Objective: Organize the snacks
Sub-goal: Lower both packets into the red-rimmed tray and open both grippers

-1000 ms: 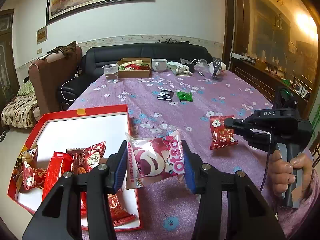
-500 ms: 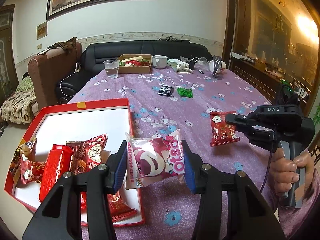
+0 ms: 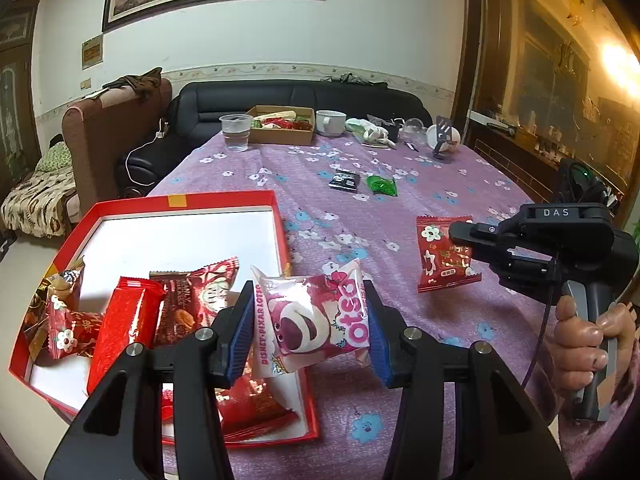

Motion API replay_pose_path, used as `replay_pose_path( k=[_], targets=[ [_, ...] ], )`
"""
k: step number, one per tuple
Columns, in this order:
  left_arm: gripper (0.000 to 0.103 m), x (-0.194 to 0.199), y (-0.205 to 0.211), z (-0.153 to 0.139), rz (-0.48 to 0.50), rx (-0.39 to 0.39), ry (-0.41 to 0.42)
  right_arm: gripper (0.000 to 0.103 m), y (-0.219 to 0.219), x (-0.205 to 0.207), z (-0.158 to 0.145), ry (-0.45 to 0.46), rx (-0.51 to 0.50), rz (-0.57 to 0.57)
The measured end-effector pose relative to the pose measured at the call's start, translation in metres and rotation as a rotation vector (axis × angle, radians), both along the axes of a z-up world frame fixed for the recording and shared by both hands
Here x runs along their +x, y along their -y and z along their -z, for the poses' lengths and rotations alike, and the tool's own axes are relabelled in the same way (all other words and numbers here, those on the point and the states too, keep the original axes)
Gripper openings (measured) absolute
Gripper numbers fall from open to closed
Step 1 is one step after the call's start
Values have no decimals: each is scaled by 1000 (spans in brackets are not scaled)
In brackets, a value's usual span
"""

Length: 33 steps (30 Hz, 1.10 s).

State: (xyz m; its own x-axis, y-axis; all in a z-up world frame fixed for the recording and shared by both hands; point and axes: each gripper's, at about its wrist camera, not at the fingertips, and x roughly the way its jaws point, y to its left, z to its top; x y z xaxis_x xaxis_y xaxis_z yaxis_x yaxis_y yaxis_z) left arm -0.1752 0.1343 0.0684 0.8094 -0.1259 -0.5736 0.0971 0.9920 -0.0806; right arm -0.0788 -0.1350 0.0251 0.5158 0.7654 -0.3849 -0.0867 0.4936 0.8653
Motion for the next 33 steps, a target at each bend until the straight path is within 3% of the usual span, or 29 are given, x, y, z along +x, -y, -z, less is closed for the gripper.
replay_pose_path(
  k=[10,20,31,33],
  targets=[
    [48,5,-32,2,-68,-29,0,11,-48,5,-8,9,-10,-88],
    [48,16,-81,11,-190,-60,-19,13,-123,11,-15,24,-47,-244],
    [52,34,-115,38,-268,-58,-79,14,-200,28,1,-8,-135,-377],
    [53,36,-115,38,-268,-29,-74,7,-213,33,3,-1,-161,-389]
  ],
)
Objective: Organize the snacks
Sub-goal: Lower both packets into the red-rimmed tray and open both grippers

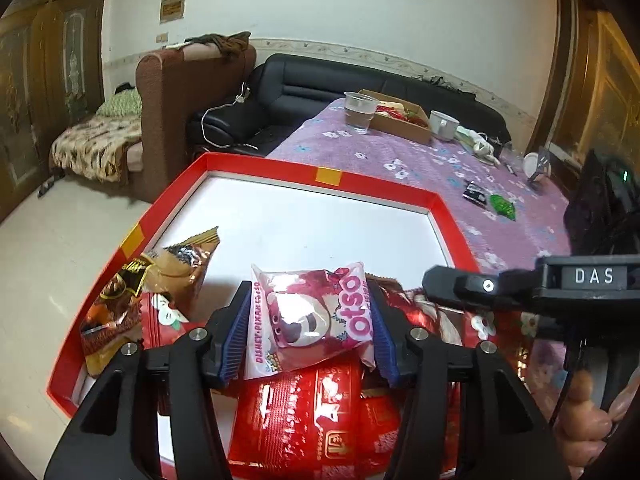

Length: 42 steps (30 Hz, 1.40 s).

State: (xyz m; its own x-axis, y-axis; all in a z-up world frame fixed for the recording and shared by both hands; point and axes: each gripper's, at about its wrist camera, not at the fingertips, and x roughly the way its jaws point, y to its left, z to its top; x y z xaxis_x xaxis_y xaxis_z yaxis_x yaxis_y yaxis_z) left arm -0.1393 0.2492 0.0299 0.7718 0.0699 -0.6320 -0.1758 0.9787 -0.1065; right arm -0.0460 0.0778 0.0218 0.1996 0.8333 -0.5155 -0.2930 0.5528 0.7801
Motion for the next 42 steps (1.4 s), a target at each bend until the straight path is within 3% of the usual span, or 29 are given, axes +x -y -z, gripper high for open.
replay_pose_path(
  k=[3,7,12,16,19,23,27,30,32,36,42],
  targets=[
    [54,6,2,2,-1,49,-7,10,-16,2,-6,51,-69,-11],
    [54,6,-4,-1,4,44,1,15,-25,1,-14,103,-110,-22],
    [59,-3,-17,-12,-49,75,41,19,-22,-5,-30,160,-71,-58],
    [60,-12,-29,-19,-88,86,66,36,-2,-9,-34,152,-47,-34],
    [63,-18,-34,-20,-104,92,69,37,16,-12,-30,112,-36,-16],
    [64,-25,-43,-16,-112,81,64,47,26,-22,-26,77,-56,-33],
    [64,-33,-56,-15,-139,63,69,47,24,-42,-26,94,-108,-76],
    [64,-37,-62,-17,-152,50,76,44,12,-58,-31,144,-201,-103],
    [64,-40,-63,-17,-151,45,84,21,-2,-71,-35,205,-287,-141],
    [64,-42,-61,-15,-132,38,88,20,-24,-90,-48,306,-345,-168],
    [65,-47,-58,-14,-106,35,84,20,-69,-64,-46,313,-385,-180]
  ],
)
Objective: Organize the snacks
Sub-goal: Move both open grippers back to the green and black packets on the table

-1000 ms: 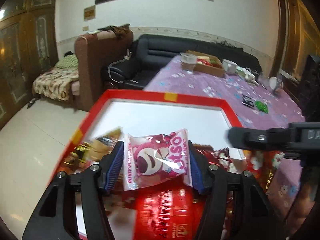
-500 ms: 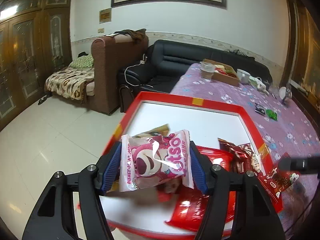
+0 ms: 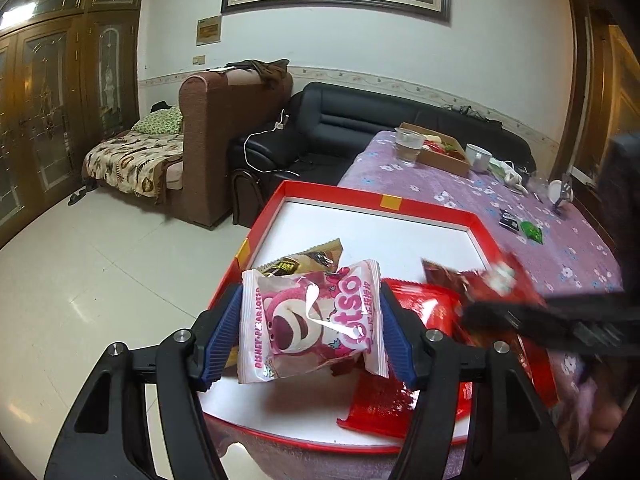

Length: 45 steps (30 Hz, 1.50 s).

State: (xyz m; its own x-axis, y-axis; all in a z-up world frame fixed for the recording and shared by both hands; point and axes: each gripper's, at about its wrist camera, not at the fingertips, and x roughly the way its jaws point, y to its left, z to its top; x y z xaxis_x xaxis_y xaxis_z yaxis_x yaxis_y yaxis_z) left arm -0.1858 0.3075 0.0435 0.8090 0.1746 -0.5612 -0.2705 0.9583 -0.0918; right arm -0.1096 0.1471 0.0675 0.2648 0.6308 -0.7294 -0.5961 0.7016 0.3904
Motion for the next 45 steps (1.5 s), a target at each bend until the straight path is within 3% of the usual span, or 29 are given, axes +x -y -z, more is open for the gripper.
replay_pose_path(
  k=[3,6,9,10,13,16,20,24,30,37,40,42,45],
  targets=[
    [66,-1,4,1,16,3,-8,20,-15,30,5,29,-33,45],
    [66,-2,9,2,36,14,-17,24,-16,63,12,3,-51,101],
    [69,0,13,1,43,30,-18,34,10,88,9,-64,41,138],
    [70,1,15,0,43,33,-18,41,20,93,5,-69,75,145],
    [71,5,19,-1,47,38,-21,52,71,107,-6,-21,155,238],
    [72,14,30,-2,58,51,-28,53,131,122,-8,-8,177,359],
    [72,25,51,-7,94,76,-31,54,218,148,1,-36,187,580],
    [72,35,75,-19,144,114,-22,54,275,178,22,-104,175,756],
    [78,50,110,-34,201,184,-16,53,267,223,46,-123,47,809],
    [78,61,137,-35,238,229,-46,56,231,254,51,-20,-109,772],
    [78,68,148,-35,248,236,-62,41,216,248,53,61,-249,732],
    [78,73,160,-38,272,257,-64,38,207,240,56,115,-339,699],
    [78,87,179,-44,321,288,-61,36,218,237,55,81,-329,706]
  ],
)
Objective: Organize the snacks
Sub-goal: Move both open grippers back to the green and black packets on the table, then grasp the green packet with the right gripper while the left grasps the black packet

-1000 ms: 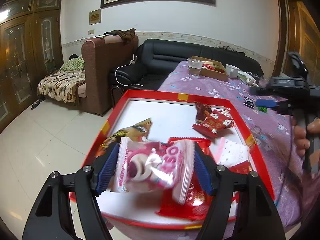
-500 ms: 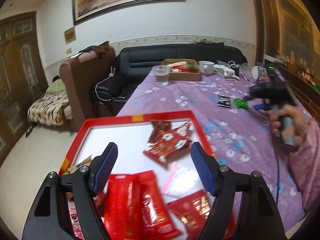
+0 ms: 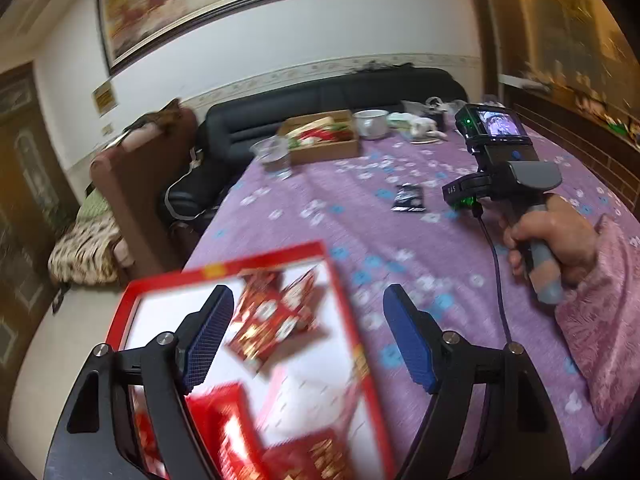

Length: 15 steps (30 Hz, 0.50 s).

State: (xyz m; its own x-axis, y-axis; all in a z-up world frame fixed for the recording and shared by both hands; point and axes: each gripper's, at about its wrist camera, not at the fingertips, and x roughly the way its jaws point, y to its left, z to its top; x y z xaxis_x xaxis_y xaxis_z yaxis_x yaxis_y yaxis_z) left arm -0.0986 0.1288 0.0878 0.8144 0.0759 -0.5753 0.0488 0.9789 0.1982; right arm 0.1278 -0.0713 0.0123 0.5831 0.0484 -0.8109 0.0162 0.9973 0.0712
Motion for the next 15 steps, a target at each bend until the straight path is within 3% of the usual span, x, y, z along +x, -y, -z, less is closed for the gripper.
replay_pose_path(
  k=[4,9,12,15],
  targets=[
    [78,36,24,-6,73,-3,-22,36,37,-11,-1,-46,45,52],
    [78,109,54,7,79,5,-81,37,98,-24,4,-52,108,118],
    [77,153,68,24,78,-25,-160,37,101,-24,4,-39,117,110],
    [77,183,82,39,76,-21,-199,39,91,-23,4,-25,45,91]
  ],
)
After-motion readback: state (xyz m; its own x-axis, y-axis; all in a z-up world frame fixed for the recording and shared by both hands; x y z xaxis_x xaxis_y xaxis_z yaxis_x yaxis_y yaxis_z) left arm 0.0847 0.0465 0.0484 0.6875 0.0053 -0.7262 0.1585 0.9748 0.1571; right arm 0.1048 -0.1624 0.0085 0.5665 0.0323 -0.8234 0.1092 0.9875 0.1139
